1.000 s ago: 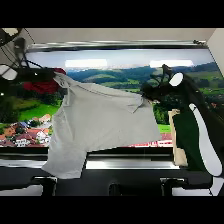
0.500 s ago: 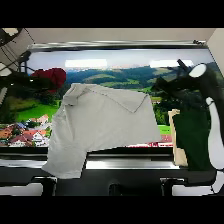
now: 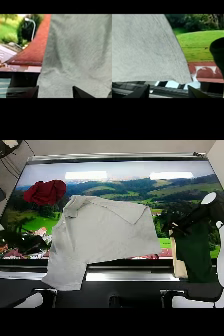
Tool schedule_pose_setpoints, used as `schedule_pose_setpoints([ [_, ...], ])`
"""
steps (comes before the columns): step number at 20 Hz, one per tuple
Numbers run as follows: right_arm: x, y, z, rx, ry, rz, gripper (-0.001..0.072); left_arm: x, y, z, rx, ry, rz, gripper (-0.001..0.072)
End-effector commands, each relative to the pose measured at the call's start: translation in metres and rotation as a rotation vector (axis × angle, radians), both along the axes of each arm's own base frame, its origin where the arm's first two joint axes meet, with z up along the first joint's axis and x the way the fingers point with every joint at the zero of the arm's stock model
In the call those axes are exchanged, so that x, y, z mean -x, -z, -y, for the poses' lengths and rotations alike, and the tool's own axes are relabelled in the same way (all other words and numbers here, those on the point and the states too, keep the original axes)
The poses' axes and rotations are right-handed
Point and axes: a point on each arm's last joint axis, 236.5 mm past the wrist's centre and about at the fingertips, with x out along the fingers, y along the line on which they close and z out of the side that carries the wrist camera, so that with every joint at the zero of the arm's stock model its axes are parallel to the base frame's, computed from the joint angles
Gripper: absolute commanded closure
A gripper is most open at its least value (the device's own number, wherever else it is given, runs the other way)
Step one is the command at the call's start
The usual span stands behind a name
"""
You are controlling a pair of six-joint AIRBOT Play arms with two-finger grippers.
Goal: Fold the shirts.
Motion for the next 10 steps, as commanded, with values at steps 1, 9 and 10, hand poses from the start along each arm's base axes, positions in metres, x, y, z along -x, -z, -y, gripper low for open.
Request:
schedule_pose_setpoints([
  [1, 0.015, 0.013, -0.012, 0.008, -0.064, -0.023, 0.0155, 0.032, 0.038, 0.006, -0.002, 0.010, -0.004, 0.0210],
  [9, 0.022, 0.011, -0.017, 0.001, -0.082, -0.046, 0.0156, -0.004, 0.047, 0.004, -0.019, -0.037, 0.119, 0.0261],
  [10, 0.025, 0.013, -0.017, 0.001, -0.081, -0.050, 0.0155, -0.009, 0.046, 0.007, -0.009, -0.041, 0.137, 0.0327],
])
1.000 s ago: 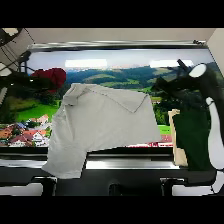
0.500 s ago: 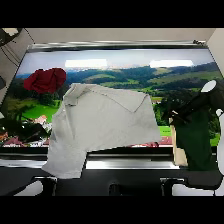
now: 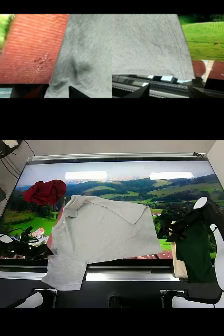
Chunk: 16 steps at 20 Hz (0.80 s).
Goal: Fold the shirts.
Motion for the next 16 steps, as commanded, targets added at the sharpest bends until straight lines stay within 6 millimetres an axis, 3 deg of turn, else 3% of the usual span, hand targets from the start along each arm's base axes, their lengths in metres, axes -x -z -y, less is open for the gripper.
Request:
schedule_pose_setpoints([
  [1, 0.013, 0.004, -0.002, 0.001, -0.004, -0.021, 0.0152, -0.020, 0.002, 0.006, 0.017, -0.031, 0.073, 0.0339],
  [3, 0.027, 0.015, -0.002, 0.019, 0.015, -0.028, 0.0145, -0.021, 0.001, 0.008, 0.024, -0.033, 0.075, 0.0509],
  [5, 0.034, 0.024, -0.001, 0.032, 0.023, -0.025, 0.0096, -0.019, 0.001, 0.009, 0.031, -0.032, 0.067, 0.0549],
  [6, 0.035, 0.028, -0.002, 0.032, 0.028, -0.026, 0.0099, -0.016, 0.000, 0.011, 0.039, -0.019, 0.060, 0.0624],
  [9, 0.034, 0.036, -0.001, 0.041, 0.049, -0.017, 0.0100, -0.003, 0.000, 0.013, 0.048, 0.039, 0.026, 0.0680],
  [12, 0.030, 0.040, 0.001, 0.052, 0.055, 0.000, 0.0101, 0.007, 0.003, 0.008, 0.024, 0.072, -0.011, 0.0680],
  [16, 0.024, 0.049, 0.005, 0.076, 0.072, 0.034, 0.0107, 0.008, 0.003, 0.008, 0.023, 0.072, -0.012, 0.0681],
])
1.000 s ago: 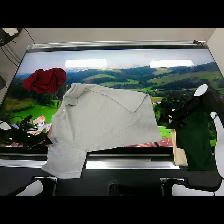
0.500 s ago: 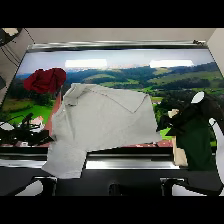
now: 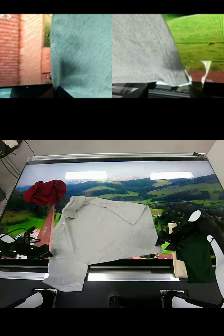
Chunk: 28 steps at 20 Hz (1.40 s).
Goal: Fold the shirts.
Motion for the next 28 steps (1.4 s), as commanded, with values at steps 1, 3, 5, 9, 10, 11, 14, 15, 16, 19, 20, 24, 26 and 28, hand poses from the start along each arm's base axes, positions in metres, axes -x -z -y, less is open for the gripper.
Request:
schedule_pose_setpoints([
  [1, -0.006, 0.011, 0.007, 0.040, 0.011, 0.035, 0.0109, 0.004, 0.000, 0.000, -0.002, 0.013, -0.013, 0.0681],
  [3, -0.006, 0.017, 0.009, 0.047, 0.015, 0.035, 0.0126, 0.004, 0.000, 0.000, 0.001, 0.013, -0.014, 0.0681],
  [5, -0.005, 0.024, 0.002, 0.015, 0.027, 0.004, 0.0151, 0.004, 0.000, 0.000, 0.001, 0.013, -0.014, 0.0681],
  [9, -0.006, 0.034, -0.021, -0.096, 0.071, -0.045, 0.0216, 0.006, -0.001, 0.002, 0.008, 0.014, -0.023, 0.0681],
  [10, -0.004, 0.036, -0.022, -0.101, 0.070, -0.061, 0.0224, 0.007, -0.001, 0.002, 0.009, 0.015, -0.025, 0.0680],
  [11, -0.002, 0.037, -0.023, -0.104, 0.068, -0.073, 0.0282, 0.007, -0.002, 0.003, 0.012, 0.018, -0.028, 0.0680],
  [14, -0.001, 0.034, -0.023, -0.108, 0.066, -0.074, 0.0666, 0.008, -0.012, 0.004, 0.030, 0.036, -0.041, 0.0681],
  [15, -0.007, 0.026, -0.022, -0.106, 0.051, -0.039, 0.0666, 0.003, -0.022, 0.003, 0.032, 0.047, -0.030, 0.0683],
  [16, -0.020, 0.010, -0.019, -0.096, 0.030, 0.034, 0.0667, -0.009, -0.039, -0.001, 0.022, 0.048, 0.007, 0.0683],
  [19, -0.095, -0.099, -0.002, -0.003, -0.018, 0.462, 0.0666, -0.105, -0.166, -0.021, -0.064, -0.099, 0.442, 0.0684],
  [20, -0.123, -0.165, 0.006, 0.053, -0.030, 0.685, 0.0666, -0.131, -0.234, -0.026, -0.097, -0.143, 0.640, 0.0684],
  [24, -0.104, -0.497, 0.043, 0.406, 0.081, 1.629, 0.0665, -0.095, -0.567, -0.017, -0.324, -0.235, 1.487, 0.0683],
  [26, -0.028, -0.597, 0.045, 0.514, 0.162, 1.913, 0.0665, -0.020, -0.661, 0.014, -0.382, -0.240, 1.752, 0.0683],
  [28, 0.028, -0.624, 0.036, 0.512, 0.197, 1.992, 0.0665, 0.040, -0.704, 0.041, -0.341, -0.283, 1.903, 0.0683],
])
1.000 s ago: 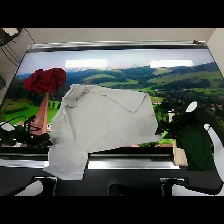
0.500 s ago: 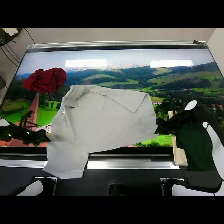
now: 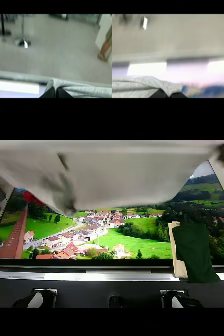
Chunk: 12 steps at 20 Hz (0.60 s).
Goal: Fold the shirts.
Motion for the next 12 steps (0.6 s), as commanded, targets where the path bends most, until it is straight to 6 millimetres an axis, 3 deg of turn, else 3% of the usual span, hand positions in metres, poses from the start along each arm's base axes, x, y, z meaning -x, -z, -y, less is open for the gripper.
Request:
schedule_pose_setpoints([
  [1, 0.119, -0.107, -0.009, 0.051, 0.063, 0.338, 0.0665, 0.127, -0.117, 0.053, -0.011, 0.004, 0.401, 0.0683],
  [3, 0.144, -0.112, -0.015, 0.062, 0.062, 0.357, 0.0665, 0.155, -0.132, 0.062, -0.025, 0.000, 0.483, 0.0683],
  [5, 0.157, -0.119, -0.015, 0.072, 0.073, 0.388, 0.0665, 0.162, -0.139, 0.062, -0.026, -0.005, 0.521, 0.0683],
  [9, 0.150, -0.109, -0.012, 0.061, 0.080, 0.343, 0.0665, 0.147, -0.139, 0.054, -0.013, -0.011, 0.510, 0.0684],
  [12, 0.123, -0.085, -0.001, 0.008, 0.100, 0.239, 0.0666, 0.118, -0.128, 0.036, -0.010, -0.043, 0.446, 0.0684],
])
